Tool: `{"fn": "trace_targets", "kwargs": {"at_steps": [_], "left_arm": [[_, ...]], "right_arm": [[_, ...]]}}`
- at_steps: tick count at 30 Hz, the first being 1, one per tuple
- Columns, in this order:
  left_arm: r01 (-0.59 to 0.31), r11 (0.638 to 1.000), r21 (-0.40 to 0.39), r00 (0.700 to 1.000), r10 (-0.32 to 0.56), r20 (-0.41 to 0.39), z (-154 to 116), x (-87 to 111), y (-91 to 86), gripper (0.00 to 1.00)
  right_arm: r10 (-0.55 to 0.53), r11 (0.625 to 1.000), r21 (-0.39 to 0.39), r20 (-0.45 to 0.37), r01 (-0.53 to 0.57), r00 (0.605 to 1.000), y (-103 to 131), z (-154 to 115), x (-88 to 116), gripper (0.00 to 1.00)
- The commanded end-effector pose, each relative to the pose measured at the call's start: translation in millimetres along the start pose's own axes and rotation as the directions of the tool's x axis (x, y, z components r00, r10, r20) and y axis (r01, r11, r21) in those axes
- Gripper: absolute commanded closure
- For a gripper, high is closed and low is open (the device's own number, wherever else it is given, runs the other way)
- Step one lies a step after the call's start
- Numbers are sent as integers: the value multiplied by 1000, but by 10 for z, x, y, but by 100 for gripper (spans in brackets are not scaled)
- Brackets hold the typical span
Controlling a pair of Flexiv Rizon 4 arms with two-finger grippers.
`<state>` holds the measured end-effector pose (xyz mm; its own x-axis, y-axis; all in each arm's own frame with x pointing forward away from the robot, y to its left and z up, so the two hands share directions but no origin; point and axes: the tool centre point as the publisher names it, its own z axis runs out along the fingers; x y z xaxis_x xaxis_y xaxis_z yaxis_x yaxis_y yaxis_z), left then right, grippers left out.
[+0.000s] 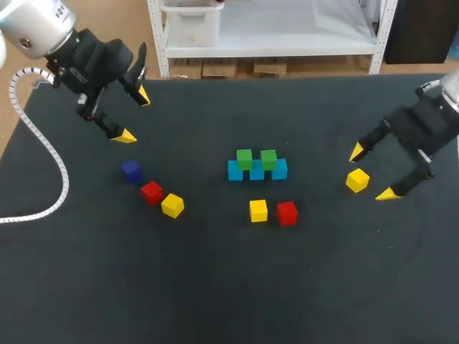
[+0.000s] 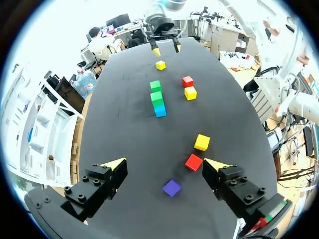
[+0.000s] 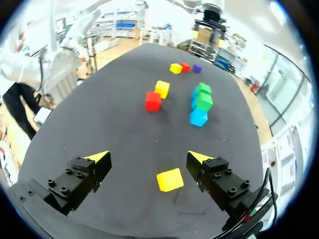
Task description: Place the blue cubes, place green cubes on the blue cubes, place the yellow cubes on the green cubes, then place the red cubes on the yellow cubes, and place purple cube on the red cubes.
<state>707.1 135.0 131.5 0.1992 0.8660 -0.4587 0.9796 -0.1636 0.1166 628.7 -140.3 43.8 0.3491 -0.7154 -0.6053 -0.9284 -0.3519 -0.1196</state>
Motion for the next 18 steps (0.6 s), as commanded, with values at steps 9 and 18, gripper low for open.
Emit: {"fn": "trace_targets", "kwargs": {"at_steps": [9, 18], "left_arm": [[-2, 1000, 1, 1000, 2, 1, 0, 9, 12, 0], [-2, 1000, 1, 1000, 2, 1, 0, 9, 12, 0]], "right_arm": [[-47, 989, -143, -28, 43, 998, -177, -31, 253, 0], [-65, 991, -119, -47, 59, 997, -211, 27, 210, 0]]}}
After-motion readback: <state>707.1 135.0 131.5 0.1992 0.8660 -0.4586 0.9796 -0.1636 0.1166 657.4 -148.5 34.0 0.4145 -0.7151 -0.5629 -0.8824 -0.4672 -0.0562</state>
